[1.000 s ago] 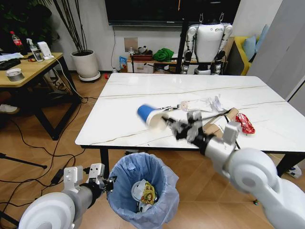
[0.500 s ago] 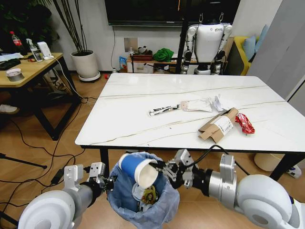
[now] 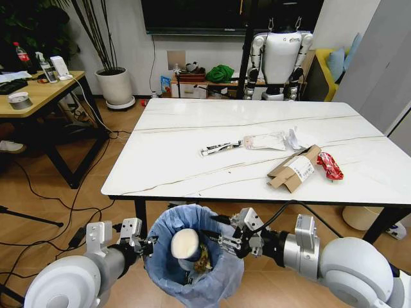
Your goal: Pick up the trash bin and place the trash from the table into it.
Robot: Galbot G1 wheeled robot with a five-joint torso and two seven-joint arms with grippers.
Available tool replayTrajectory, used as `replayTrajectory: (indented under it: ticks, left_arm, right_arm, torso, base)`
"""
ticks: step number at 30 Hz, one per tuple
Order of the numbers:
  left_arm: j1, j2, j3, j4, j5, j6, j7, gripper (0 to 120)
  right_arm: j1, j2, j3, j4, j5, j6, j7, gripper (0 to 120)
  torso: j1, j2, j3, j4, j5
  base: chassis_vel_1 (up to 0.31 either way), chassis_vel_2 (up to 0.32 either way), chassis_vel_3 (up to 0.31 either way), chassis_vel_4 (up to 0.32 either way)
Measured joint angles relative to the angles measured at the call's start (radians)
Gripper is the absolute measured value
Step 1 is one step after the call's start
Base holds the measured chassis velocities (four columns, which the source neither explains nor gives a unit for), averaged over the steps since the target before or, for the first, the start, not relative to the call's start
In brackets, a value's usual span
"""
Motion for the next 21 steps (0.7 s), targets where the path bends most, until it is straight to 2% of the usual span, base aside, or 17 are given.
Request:
replayTrajectory:
  ticks: [4, 6, 7, 8, 12, 13, 15, 20, 21]
  left_arm:
    - [0.01, -0.004, 0.004, 0.0, 0.008, 0.0, 0.001, 0]
    - [0.012, -0.004, 0.004, 0.0, 0.009, 0.0, 0.001, 0]
    - [0.016, -0.004, 0.004, 0.0, 0.011, 0.0, 0.002, 0]
    - [0.017, -0.003, 0.005, 0.0, 0.012, 0.0, 0.003, 0]
    - [0.016, 0.008, 0.007, 0.0, 0.012, 0.0, 0.007, 0]
    - [0.016, 0.008, 0.007, 0.0, 0.012, 0.0, 0.007, 0]
    - [0.016, 0.011, 0.009, 0.0, 0.012, 0.0, 0.009, 0]
    - [0.026, 0.001, 0.022, 0.0, 0.035, 0.0, 0.017, 0]
    - [0.026, 0.001, 0.022, 0.0, 0.035, 0.0, 0.017, 0]
  right_arm:
    - [0.067, 0.052, 0.009, -0.016, 0.108, -0.005, 0.194, 70]
    - [0.077, 0.06, 0.009, -0.023, 0.118, -0.005, 0.221, 71]
    - [0.104, 0.086, 0.009, -0.052, 0.143, -0.007, 0.298, 80]
    - [0.126, 0.111, 0.009, -0.084, 0.159, -0.011, 0.36, 84]
    - [0.175, 0.158, 0.003, -0.152, 0.187, -0.019, 0.483, 97]
    - [0.175, 0.158, 0.003, -0.152, 0.187, -0.019, 0.483, 97]
    - [0.239, 0.192, -0.025, -0.2, 0.223, -0.021, 0.564, 100]
    - [0.46, 0.25, -0.144, -0.31, 0.296, -0.021, 0.677, 100]
    - [0.46, 0.25, -0.144, -0.31, 0.296, -0.021, 0.677, 100]
  torso:
    - [0.0, 0.0, 0.0, 0.0001, 0.0]
    - [0.0, 0.0, 0.0, 0.0001, 0.0001]
    - [0.0, 0.0, 0.0, 0.0002, -0.0001]
    - [0.0, 0.0, 0.0, 0.0002, -0.0001]
    - [0.0, 0.0, 0.0, -0.0002, -0.0001]
    - [0.0, 0.0, 0.0, -0.0002, -0.0001]
    - [0.0, 0.0, 0.0, -0.0001, 0.0]
    - [0.0, 0.0, 0.0, 0.0001, -0.0002]
    - [0.0, 0.0, 0.0, 0.0001, -0.0002]
  base:
    - [0.0, 0.0, 0.0, 0.0]
    - [0.0, 0.0, 0.0, 0.0]
    - [0.0, 0.0, 0.0, 0.0]
    - [0.0, 0.0, 0.0, 0.0]
    - [0.0, 0.0, 0.0, 0.0]
    - [0.0, 0.0, 0.0, 0.0]
    - [0.0, 0.0, 0.0, 0.0]
    - [0.0, 0.0, 0.0, 0.0]
    - [0.0, 0.0, 0.0, 0.0]
